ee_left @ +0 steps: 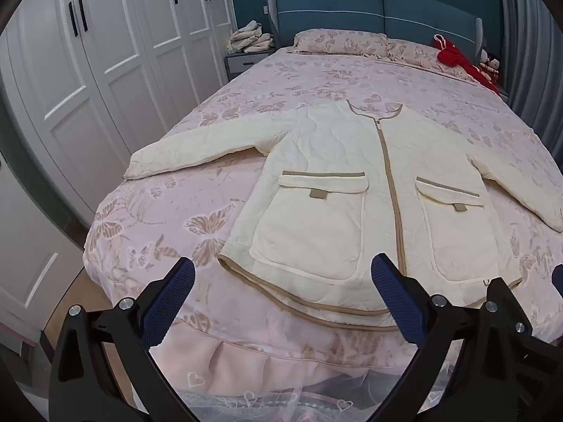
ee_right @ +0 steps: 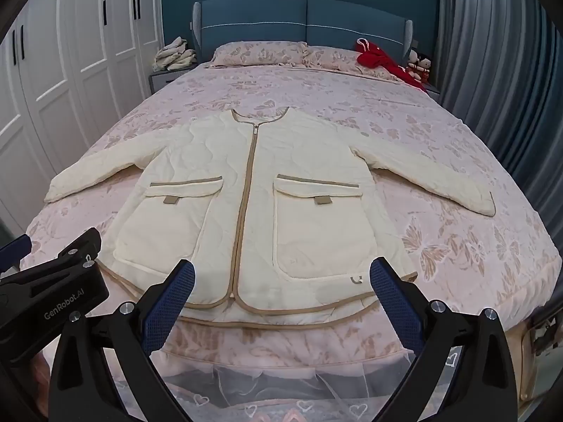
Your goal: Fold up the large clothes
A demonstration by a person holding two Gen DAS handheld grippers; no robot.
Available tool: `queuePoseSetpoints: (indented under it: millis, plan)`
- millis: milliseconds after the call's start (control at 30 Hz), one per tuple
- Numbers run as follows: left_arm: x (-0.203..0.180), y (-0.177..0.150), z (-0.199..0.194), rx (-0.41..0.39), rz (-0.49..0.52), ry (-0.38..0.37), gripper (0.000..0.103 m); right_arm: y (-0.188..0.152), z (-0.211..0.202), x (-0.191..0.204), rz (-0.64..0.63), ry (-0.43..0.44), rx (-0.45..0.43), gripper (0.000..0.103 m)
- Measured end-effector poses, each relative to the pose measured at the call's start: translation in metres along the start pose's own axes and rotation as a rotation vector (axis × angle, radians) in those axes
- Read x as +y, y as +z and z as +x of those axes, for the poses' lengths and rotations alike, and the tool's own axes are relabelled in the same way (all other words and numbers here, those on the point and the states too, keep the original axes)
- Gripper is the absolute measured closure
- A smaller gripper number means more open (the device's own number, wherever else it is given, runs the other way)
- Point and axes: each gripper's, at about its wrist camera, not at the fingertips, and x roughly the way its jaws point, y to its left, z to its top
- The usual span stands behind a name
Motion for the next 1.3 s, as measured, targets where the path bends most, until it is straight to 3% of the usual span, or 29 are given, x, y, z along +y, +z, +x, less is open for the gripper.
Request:
queuePoseSetpoints:
  millis: [1300]
  plan:
    - [0.0043,0.0006,-0.0076,-0.007,0.003,0.011,0.005,-0.0006,-0.0052,-0.0003,0.014,0.005,-0.007,0.005]
